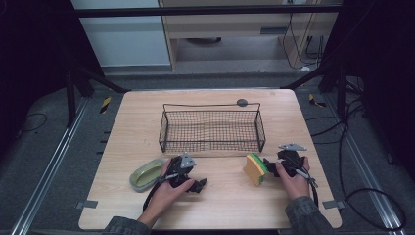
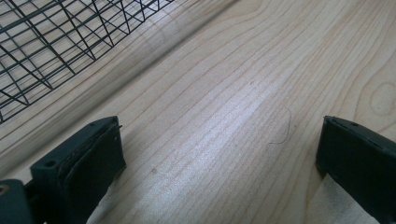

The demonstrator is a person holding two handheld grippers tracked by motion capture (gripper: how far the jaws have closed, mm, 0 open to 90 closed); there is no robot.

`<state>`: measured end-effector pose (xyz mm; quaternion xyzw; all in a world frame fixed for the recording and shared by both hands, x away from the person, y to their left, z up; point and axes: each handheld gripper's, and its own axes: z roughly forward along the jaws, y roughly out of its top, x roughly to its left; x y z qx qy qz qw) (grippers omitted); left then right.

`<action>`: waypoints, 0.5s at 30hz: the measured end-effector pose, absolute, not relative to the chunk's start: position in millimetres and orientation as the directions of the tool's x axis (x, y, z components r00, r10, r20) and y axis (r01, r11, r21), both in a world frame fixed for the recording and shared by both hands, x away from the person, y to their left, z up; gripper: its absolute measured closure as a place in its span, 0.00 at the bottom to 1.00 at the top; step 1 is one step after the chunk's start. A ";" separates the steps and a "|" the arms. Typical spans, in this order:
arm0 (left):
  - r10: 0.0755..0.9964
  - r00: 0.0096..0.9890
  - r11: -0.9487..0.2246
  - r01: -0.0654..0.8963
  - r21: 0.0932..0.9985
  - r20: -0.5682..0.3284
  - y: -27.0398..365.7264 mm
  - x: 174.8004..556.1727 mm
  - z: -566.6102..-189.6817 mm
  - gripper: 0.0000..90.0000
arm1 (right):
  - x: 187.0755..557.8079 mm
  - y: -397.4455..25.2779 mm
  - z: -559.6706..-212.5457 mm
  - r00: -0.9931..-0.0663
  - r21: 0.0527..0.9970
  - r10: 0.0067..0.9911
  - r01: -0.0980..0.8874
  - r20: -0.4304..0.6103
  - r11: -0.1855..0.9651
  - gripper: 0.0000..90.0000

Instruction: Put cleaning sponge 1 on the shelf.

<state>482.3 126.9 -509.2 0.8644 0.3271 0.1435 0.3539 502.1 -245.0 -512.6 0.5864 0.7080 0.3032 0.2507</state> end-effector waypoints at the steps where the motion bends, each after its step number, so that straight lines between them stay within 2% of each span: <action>1: 0.667 0.745 -0.536 0.464 0.706 0.017 126.9 482.3 -509.2 0.00 | 502.2 -245.2 -512.7 -0.188 0.723 0.982 0.678 -0.002 0.131 0.01; 4: 0.661 0.750 -0.537 0.462 0.706 0.012 128.1 481.9 -506.8 0.05 | 502.2 -245.4 -512.6 -0.191 0.723 0.982 0.679 0.002 0.131 0.00; 5: 0.659 0.752 -0.524 0.455 0.720 0.004 128.6 480.5 -504.1 0.05 | 502.5 -246.2 -512.5 -0.199 0.722 0.980 0.678 0.003 0.136 0.01; 6: 0.658 0.752 -0.520 0.413 0.748 0.042 129.6 477.0 -493.1 0.05 | 502.6 -246.8 -512.7 -0.205 0.723 0.979 0.675 -0.004 0.145 0.01; 8: 0.663 0.746 -0.498 0.380 0.780 0.060 133.2 472.8 -481.6 0.04 | 501.5 -247.1 -512.6 -0.206 0.723 0.979 0.676 -0.001 0.142 0.01; 12: 0.662 0.748 -0.459 0.359 0.813 0.043 146.3 466.6 -468.7 0.04 | 500.7 -247.7 -512.7 -0.208 0.722 0.978 0.676 -0.005 0.147 0.01; 15: 0.663 0.746 -0.451 0.327 0.830 0.067 155.0 466.5 -462.3 0.04 | 500.7 -247.7 -512.7 -0.207 0.721 0.978 0.677 -0.005 0.146 0.01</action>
